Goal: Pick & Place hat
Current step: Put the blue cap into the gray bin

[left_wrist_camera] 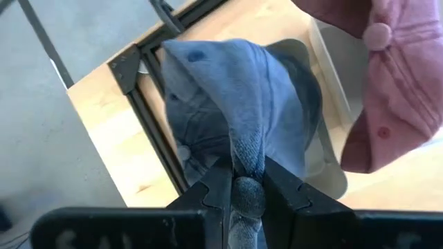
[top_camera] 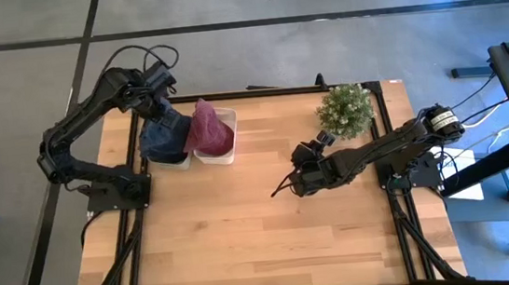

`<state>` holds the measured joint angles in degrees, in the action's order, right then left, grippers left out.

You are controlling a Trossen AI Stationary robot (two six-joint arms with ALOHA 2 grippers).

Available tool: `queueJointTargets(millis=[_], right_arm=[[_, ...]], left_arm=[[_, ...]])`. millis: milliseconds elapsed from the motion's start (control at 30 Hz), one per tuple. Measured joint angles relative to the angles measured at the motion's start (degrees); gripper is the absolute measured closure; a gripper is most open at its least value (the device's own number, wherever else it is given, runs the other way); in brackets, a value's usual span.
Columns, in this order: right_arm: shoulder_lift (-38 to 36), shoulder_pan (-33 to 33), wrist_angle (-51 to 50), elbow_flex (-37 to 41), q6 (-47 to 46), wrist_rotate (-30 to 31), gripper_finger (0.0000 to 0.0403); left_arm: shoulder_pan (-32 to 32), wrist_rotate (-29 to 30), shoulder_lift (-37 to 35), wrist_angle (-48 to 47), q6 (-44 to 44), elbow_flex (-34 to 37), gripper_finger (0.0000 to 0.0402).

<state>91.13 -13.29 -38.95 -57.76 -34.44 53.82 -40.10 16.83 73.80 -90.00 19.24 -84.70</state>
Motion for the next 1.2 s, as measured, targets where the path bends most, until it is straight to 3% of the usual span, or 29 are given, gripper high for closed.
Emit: queueJointTargets(millis=[467, 733, 1033, 1200], right_arm=[[-0.02, 0.06, 0.6, 0.0, -0.03, 0.0, 0.0247], [-0.02, 0.04, 0.56, 0.0, 0.2, -0.02, 0.0247], [-0.02, 0.04, 0.47, 0.0, 0.31, -0.04, 0.0247], [-0.02, 0.04, 0.45, 0.0, 0.29, -0.07, 0.0247]], left_arm=[[0.38, -4.06, 0.98, -0.01, 3.41, 0.04, 0.0358], [-1.31, -4.94, 0.91, -0.07, 6.67, 9.02, 0.0352], [-1.7, -2.29, 0.8, -0.02, 4.68, 11.77, 0.0313], [-1.67, 4.27, -0.97, 0.04, 1.33, 11.77, 0.0316]])
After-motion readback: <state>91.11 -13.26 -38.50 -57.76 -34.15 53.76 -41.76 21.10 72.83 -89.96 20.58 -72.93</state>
